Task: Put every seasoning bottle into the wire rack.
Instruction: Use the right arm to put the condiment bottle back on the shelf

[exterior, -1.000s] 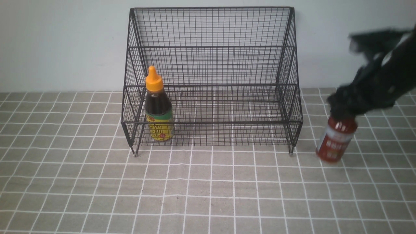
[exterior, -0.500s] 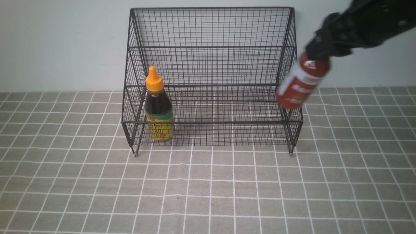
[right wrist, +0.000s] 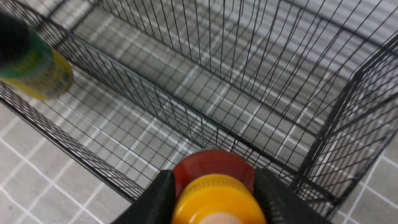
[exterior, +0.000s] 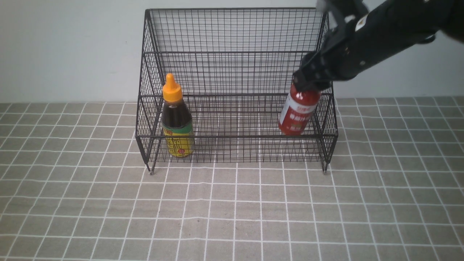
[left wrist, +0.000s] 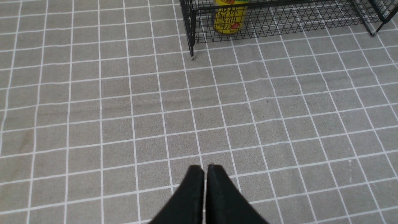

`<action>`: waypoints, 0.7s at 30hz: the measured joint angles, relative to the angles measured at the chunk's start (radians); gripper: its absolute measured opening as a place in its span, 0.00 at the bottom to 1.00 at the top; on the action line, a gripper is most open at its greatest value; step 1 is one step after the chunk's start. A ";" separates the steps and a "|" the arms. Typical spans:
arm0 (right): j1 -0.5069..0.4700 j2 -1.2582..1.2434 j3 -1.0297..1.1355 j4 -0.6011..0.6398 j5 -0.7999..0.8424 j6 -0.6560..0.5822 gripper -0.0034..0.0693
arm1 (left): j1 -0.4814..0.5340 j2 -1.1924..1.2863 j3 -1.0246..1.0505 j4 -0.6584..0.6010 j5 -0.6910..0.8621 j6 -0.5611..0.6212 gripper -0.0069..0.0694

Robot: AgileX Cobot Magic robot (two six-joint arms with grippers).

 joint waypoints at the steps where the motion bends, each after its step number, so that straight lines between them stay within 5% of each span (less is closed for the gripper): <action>1: 0.000 0.003 0.000 -0.001 0.000 0.000 0.45 | 0.000 0.000 0.000 0.000 0.000 0.000 0.08; 7: 0.021 0.070 0.000 -0.050 -0.010 -0.002 0.49 | 0.000 0.000 0.000 0.000 0.001 0.000 0.08; 15: 0.032 0.029 -0.029 -0.066 0.007 0.002 0.76 | 0.000 0.000 0.000 0.001 0.001 0.000 0.08; 21: 0.032 -0.080 -0.160 -0.133 0.236 0.123 0.73 | 0.000 0.000 0.000 0.006 -0.007 0.000 0.08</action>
